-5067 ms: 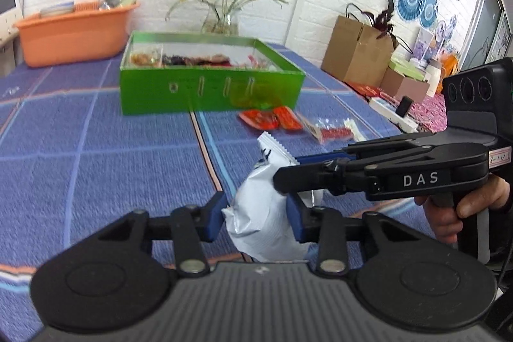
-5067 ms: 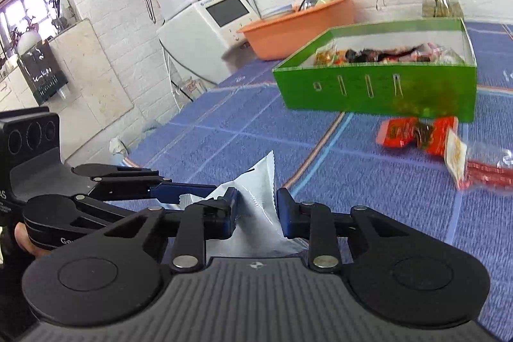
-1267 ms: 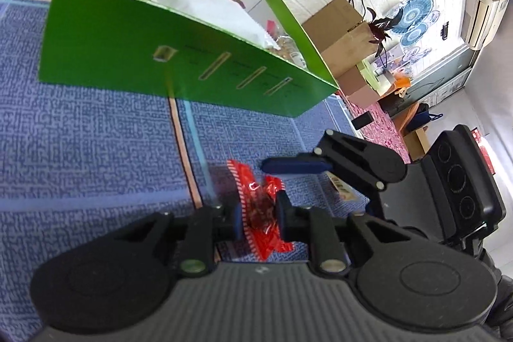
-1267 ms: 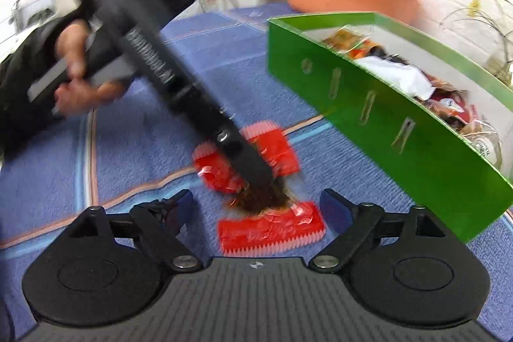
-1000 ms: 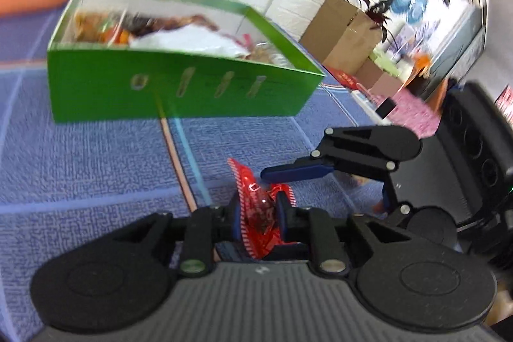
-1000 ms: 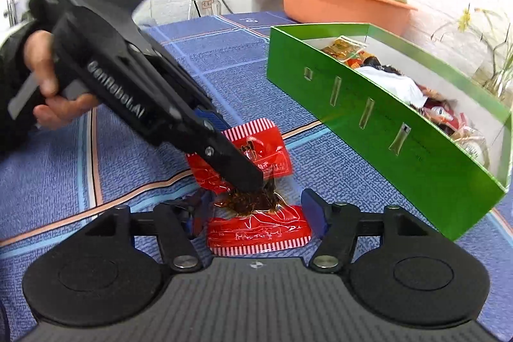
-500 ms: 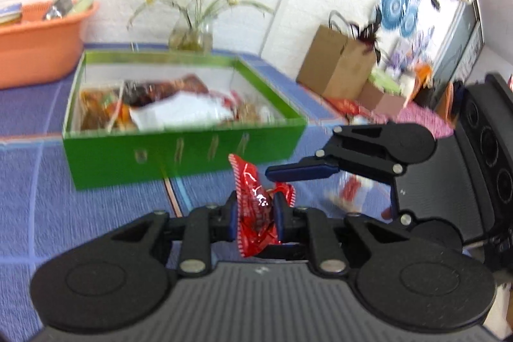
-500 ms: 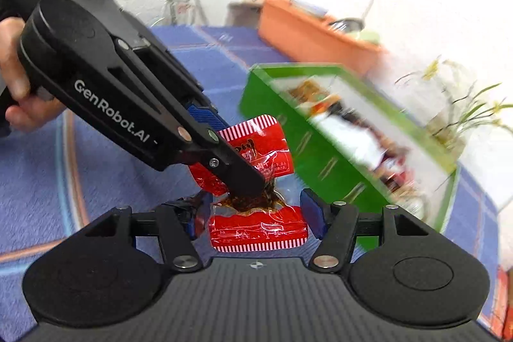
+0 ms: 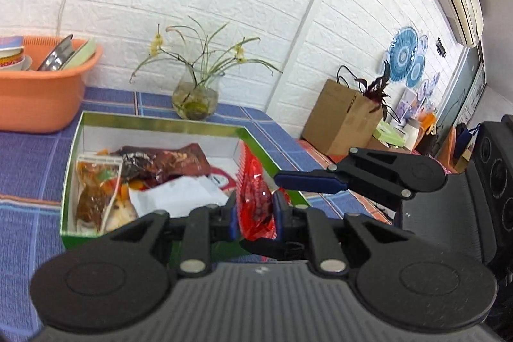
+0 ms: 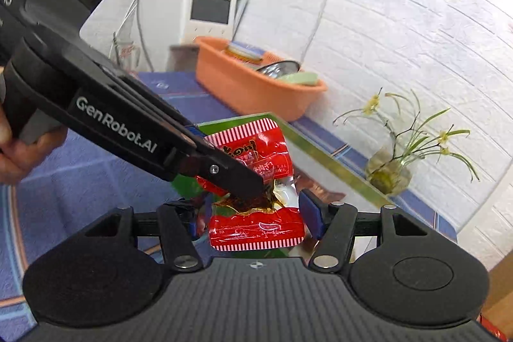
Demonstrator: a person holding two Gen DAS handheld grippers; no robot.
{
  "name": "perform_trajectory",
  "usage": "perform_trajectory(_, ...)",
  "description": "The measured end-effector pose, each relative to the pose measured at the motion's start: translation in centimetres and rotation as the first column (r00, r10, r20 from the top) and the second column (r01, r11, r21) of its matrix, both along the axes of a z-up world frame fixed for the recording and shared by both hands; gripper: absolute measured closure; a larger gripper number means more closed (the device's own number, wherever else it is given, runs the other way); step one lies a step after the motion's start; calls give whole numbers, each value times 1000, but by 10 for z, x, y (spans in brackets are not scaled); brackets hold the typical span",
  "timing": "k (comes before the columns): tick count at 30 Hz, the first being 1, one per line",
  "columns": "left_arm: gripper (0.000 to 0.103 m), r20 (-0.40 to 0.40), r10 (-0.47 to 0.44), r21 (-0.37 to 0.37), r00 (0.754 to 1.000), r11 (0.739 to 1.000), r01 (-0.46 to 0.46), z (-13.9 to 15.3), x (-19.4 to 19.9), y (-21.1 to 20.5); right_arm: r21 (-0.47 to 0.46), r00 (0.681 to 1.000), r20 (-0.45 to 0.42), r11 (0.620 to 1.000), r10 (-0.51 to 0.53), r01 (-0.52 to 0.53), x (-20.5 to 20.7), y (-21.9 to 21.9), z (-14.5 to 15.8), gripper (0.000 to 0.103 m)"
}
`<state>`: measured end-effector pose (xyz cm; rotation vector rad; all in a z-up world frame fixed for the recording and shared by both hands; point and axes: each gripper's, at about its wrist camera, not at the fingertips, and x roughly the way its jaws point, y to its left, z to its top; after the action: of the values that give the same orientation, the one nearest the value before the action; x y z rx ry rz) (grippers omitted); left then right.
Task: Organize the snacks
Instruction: 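Carry both red packets over the green box and open both tools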
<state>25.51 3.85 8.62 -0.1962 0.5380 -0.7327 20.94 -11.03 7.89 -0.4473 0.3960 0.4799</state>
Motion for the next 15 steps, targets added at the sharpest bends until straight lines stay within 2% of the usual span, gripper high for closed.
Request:
perform_trajectory(6,90,51,44,14,998,999,-45,-7,27,-9,15,998,53,999,-44,44,30,-1,-9,7)
perform_trajectory(8,89,41,42,8,998,999,-43,-16,39,-9,18,996,51,997,-71,70,42,0,-14,7)
perform_trajectory(12,87,-15,48,-8,999,999,-48,-35,58,-7,30,996,-10,996,-89,89,59,-4,-25,8)
perform_trajectory(13,85,-12,56,0,998,998,-56,-36,58,-7,30,996,-16,996,-86,86,60,-4,-27,8)
perform_trajectory(15,73,11,85,37,996,996,-85,-37,56,-9,34,996,-23,995,-89,89,62,-4,-30,7)
